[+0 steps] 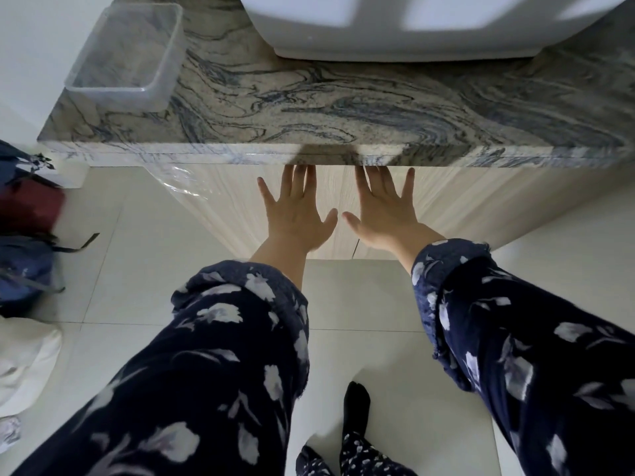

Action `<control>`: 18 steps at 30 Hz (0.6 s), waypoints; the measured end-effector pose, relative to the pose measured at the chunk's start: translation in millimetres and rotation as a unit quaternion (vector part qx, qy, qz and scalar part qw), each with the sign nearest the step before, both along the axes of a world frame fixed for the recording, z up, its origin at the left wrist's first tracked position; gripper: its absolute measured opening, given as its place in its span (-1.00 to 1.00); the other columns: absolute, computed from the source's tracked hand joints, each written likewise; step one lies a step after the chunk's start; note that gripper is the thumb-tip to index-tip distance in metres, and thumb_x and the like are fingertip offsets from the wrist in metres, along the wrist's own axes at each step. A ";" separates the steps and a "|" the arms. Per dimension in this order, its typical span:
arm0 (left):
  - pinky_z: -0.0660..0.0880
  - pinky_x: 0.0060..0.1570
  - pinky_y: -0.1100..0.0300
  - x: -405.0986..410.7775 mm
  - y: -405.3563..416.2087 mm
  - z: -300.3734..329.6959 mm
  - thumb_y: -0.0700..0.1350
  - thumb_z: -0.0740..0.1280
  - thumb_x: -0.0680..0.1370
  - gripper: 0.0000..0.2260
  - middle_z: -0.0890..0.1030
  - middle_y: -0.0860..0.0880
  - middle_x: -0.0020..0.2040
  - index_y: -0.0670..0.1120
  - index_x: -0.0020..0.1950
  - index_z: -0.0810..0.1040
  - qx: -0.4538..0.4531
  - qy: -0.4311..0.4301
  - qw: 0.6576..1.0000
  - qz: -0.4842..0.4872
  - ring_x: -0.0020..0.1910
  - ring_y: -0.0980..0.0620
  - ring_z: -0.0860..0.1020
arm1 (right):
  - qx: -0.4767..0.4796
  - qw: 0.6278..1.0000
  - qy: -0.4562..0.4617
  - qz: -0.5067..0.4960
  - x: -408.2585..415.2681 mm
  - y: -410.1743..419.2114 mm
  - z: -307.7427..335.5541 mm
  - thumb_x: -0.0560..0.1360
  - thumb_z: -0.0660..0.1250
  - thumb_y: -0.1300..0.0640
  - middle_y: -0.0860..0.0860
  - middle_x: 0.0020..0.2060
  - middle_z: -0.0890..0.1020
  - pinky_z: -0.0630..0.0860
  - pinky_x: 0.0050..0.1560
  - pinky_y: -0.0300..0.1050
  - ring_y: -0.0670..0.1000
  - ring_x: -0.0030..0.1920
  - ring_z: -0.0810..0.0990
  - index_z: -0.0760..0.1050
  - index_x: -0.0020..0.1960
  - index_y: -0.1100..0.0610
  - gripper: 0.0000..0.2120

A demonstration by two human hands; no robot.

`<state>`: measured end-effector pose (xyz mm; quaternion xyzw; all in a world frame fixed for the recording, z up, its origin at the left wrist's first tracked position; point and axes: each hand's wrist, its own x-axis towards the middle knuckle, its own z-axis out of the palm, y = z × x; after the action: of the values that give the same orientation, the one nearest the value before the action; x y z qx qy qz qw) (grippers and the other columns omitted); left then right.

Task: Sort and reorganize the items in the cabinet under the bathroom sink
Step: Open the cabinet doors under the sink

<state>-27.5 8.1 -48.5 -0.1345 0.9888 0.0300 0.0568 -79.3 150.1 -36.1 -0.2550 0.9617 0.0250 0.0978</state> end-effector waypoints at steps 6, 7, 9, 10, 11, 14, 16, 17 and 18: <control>-0.20 0.43 -0.34 0.7 4.6 4.7 0.30 0.01 0.54 -0.23 -0.19 -0.01 0.58 -0.08 0.56 -0.23 0.013 -0.020 1.000 0.015 0.55 -0.02 -0.24 | 0.007 1.000 0.030 0.005 1.6 1.0 -8.6 0.59 -0.04 -0.21 0.06 0.56 -0.14 -0.35 0.41 0.32 0.05 0.56 -0.16 -0.26 0.55 0.14 -0.28; -0.20 0.42 -0.34 0.6 3.9 5.3 0.29 -0.01 0.54 -0.25 -0.19 -0.01 0.58 -0.07 0.56 -0.23 0.015 -0.019 1.000 0.014 0.55 -0.01 -0.25 | 0.005 1.000 0.027 0.005 1.1 1.6 -8.7 0.59 -0.04 -0.20 0.05 0.56 -0.13 -0.34 0.41 0.33 0.05 0.56 -0.16 -0.25 0.55 0.13 -0.28; -0.21 0.42 -0.34 1.0 2.1 6.6 0.30 -0.06 0.55 -0.27 -0.19 0.00 0.58 -0.07 0.57 -0.23 0.023 -0.022 0.999 0.011 0.55 0.00 -0.25 | -0.001 1.000 0.019 0.010 -0.6 4.1 -5.9 0.60 -0.04 -0.19 0.04 0.56 -0.11 -0.31 0.42 0.34 0.03 0.56 -0.15 -0.24 0.56 0.13 -0.30; -0.22 0.42 -0.34 1.3 1.6 7.0 0.32 -0.09 0.55 -0.27 -0.19 0.00 0.58 -0.06 0.57 -0.23 0.027 -0.024 0.999 0.010 0.55 0.01 -0.25 | -0.004 1.000 0.015 0.015 -1.5 6.3 -3.9 0.60 -0.05 -0.19 0.03 0.56 -0.11 -0.30 0.43 0.34 0.02 0.56 -0.15 -0.24 0.56 0.12 -0.31; -0.24 0.42 -0.34 1.9 1.7 7.1 0.34 -0.12 0.54 -0.26 -0.20 0.00 0.58 -0.06 0.57 -0.23 0.031 -0.025 0.999 0.009 0.55 0.01 -0.26 | -0.007 1.000 0.010 0.019 -1.8 8.9 -1.9 0.60 -0.05 -0.21 0.02 0.56 -0.12 -0.29 0.44 0.33 0.02 0.56 -0.15 -0.24 0.56 0.11 -0.30; -0.25 0.42 -0.33 8.3 3.3 7.2 0.40 -0.18 0.51 -0.21 -0.24 0.00 0.58 -0.07 0.56 -0.25 0.041 -0.020 0.999 0.006 0.54 0.03 -0.30 | -0.015 0.999 -0.010 0.028 5.0 15.7 2.2 0.59 -0.04 -0.23 0.00 0.56 -0.19 -0.29 0.45 0.28 0.00 0.55 -0.21 -0.27 0.56 0.10 -0.28; -0.25 0.42 -0.33 17.9 4.2 6.1 0.43 -0.20 0.48 -0.18 -0.27 0.01 0.57 -0.06 0.56 -0.27 0.044 -0.018 0.999 0.002 0.53 0.04 -0.31 | -0.019 0.999 -0.009 0.035 17.4 19.4 1.4 0.59 -0.03 -0.22 0.00 0.55 -0.22 -0.30 0.45 0.26 0.00 0.55 -0.24 -0.28 0.56 0.10 -0.27; -0.25 0.42 -0.33 23.5 4.3 5.4 0.43 -0.21 0.48 -0.18 -0.28 0.01 0.57 -0.06 0.56 -0.29 0.042 -0.019 0.999 -0.002 0.53 0.04 -0.32 | -0.021 0.999 -0.007 0.037 24.9 21.2 0.6 0.59 -0.02 -0.22 0.01 0.55 -0.22 -0.30 0.45 0.25 0.00 0.55 -0.25 -0.27 0.56 0.11 -0.27; -0.24 0.42 -0.32 29.5 4.5 4.8 0.44 -0.22 0.47 -0.17 -0.29 0.01 0.56 -0.06 0.55 -0.30 0.038 -0.022 0.999 -0.006 0.53 0.03 -0.32 | -0.023 0.999 -0.004 0.039 32.8 23.1 0.3 0.60 -0.02 -0.21 0.02 0.55 -0.21 -0.28 0.46 0.25 0.01 0.55 -0.25 -0.26 0.56 0.11 -0.28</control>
<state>2.0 12.6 -43.7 -0.1274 0.9862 0.0644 0.0835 -46.5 173.2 -35.8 -0.2945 0.9509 0.0059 0.0947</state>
